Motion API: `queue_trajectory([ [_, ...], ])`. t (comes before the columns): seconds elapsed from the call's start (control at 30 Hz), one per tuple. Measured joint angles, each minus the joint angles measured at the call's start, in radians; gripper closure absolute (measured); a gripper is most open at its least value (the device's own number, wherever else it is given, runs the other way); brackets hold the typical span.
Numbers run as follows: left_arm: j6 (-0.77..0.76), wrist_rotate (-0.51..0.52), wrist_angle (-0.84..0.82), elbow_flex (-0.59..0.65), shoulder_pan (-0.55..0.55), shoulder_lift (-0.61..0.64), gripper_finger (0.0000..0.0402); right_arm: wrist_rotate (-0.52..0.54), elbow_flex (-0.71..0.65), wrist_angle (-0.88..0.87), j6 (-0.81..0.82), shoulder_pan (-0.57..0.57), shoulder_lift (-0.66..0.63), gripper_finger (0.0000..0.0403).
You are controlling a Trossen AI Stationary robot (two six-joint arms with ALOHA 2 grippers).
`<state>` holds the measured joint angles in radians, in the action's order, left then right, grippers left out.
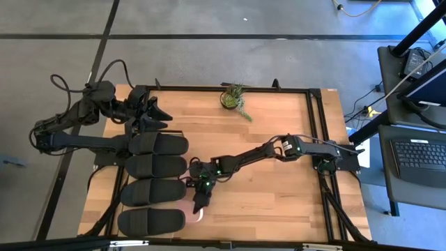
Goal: Pick and place slides into the shelf
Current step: Put the pink slipper under the shelf
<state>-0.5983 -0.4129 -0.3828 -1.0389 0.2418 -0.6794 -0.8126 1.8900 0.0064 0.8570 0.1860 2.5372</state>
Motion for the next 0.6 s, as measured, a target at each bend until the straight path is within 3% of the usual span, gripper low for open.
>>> queue_trajectory([
  [0.3, 0.006, 0.0, -0.002, 0.0, 0.0, 0.0, 0.0203, 0.127, -0.002, -0.11, -0.114, 0.002, -0.031, 0.0215],
  [0.6, 0.006, 0.0, -0.008, 0.0, 0.0, 0.0, 0.0203, 0.215, -0.002, -0.113, -0.196, 0.003, -0.033, 0.0215],
])
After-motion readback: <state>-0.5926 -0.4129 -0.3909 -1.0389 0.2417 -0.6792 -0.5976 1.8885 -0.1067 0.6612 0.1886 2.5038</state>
